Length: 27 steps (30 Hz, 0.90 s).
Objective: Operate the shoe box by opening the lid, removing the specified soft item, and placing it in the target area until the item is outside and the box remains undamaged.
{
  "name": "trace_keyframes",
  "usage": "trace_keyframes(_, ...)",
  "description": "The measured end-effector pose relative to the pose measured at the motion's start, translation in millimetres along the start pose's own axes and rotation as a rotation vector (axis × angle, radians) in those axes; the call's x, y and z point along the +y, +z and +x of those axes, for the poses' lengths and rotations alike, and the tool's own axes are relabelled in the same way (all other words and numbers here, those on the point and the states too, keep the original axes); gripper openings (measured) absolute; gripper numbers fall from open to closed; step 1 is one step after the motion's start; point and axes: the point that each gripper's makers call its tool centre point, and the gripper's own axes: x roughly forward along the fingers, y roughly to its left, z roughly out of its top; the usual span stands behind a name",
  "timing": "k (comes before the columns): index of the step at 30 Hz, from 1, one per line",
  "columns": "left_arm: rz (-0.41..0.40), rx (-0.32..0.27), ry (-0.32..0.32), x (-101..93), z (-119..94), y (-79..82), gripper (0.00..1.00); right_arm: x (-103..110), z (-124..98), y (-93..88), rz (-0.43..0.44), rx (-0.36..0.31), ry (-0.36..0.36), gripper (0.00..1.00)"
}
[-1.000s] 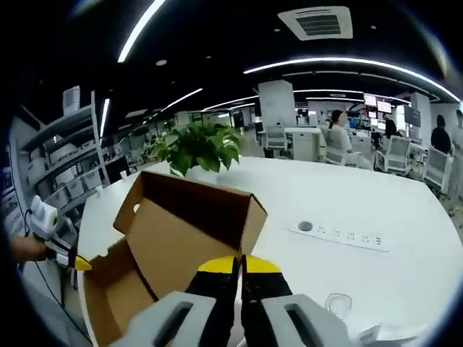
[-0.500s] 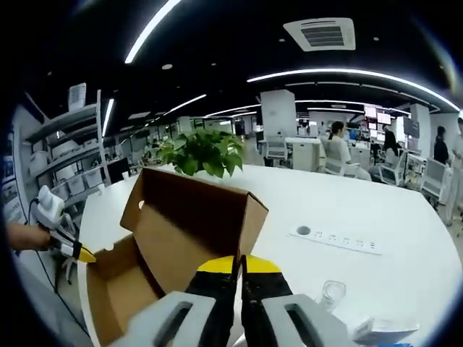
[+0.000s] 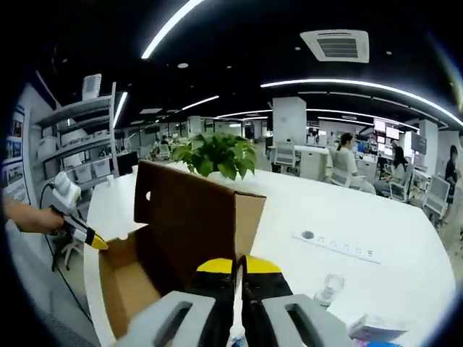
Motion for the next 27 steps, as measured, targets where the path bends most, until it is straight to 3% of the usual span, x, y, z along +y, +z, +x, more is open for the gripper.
trace_keyframes(10,-0.018,-0.024,-0.032,0.5,-4,-4.0,0.00,26,-22,-9.2,-0.132,0.016,-0.012,0.00)
trace_keyframes(19,-0.040,-0.055,-0.048,2.0,-6,-4.6,0.01,45,-34,-26.1,-0.137,0.035,-0.048,0.00)
trace_keyframes(27,-0.031,-0.076,-0.078,-0.2,-9,-7.5,0.02,58,-43,-49.3,-0.187,0.101,-0.032,0.00)
